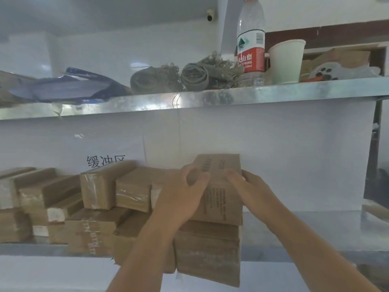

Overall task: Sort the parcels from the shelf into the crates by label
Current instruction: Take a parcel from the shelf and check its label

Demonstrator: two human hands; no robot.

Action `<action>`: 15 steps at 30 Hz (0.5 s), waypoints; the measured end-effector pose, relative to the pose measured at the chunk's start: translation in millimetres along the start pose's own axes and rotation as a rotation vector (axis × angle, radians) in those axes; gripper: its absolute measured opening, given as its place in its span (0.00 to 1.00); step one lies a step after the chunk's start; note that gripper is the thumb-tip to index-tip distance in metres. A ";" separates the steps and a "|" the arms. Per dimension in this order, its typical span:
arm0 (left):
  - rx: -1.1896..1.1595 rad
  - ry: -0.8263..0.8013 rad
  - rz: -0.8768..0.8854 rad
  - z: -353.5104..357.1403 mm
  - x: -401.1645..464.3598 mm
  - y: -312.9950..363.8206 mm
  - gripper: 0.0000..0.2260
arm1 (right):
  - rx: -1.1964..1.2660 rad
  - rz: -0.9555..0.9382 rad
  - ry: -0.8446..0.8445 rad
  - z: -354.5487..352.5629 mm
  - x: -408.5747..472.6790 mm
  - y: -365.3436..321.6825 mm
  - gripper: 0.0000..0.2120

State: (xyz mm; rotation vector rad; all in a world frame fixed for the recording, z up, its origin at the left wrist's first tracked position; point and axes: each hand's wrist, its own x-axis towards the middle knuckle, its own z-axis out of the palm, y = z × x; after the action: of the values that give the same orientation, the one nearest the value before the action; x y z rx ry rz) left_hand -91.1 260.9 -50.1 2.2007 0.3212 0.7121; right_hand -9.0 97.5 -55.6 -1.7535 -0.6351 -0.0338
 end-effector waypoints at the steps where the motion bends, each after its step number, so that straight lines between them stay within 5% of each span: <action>1: -0.037 -0.007 0.004 -2.0 -3.6 1.6 0.21 | 0.013 -0.027 0.013 -1.0 -1.8 -0.1 0.13; 4: -0.125 -0.018 0.058 -5.4 -11.5 4.1 0.24 | -0.008 -0.089 0.103 -3.3 -9.2 -3.9 0.11; 10: -0.303 -0.016 0.179 -2.7 -22.6 2.4 0.39 | -0.049 -0.182 0.221 -12.4 -28.6 -2.2 0.22; 15: -0.345 0.012 0.250 5.1 -29.0 5.1 0.35 | -0.097 -0.241 0.341 -19.9 -51.5 3.9 0.33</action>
State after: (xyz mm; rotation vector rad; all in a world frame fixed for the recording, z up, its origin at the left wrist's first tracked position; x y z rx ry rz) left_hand -111.7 241.7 -60.3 1.9236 -0.0714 0.8469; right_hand -45.0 58.5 -71.3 -1.7028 -0.5956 -0.5266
